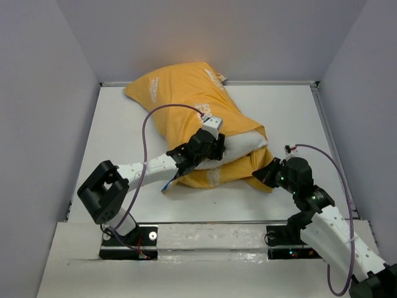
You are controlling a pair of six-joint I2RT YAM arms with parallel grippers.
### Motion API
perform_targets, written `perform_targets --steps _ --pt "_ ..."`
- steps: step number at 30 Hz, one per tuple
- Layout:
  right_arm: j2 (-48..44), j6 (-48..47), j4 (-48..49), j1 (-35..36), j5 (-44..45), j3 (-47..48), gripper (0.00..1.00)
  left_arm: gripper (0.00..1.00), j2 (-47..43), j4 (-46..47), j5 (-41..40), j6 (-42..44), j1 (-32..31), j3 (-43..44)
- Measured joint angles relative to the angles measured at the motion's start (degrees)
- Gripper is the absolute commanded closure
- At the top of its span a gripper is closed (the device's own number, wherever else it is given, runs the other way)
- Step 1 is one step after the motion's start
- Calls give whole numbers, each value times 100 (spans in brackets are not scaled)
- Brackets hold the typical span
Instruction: Put the pillow into the pillowcase
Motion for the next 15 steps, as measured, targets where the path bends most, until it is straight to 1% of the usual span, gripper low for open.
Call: perform_targets --steps 5,8,11,15 --pt "-140 -431 -1078 -11 -302 804 100 40 660 114 68 57 210 549" --pt "-269 -619 -1449 -46 -448 1239 100 41 986 98 83 98 269 868" --pt "-452 -782 -1932 17 -1137 1858 100 42 1342 404 151 144 328 1123" --pt "-595 -981 -2131 42 -1534 2651 100 45 1637 634 208 179 398 1241"
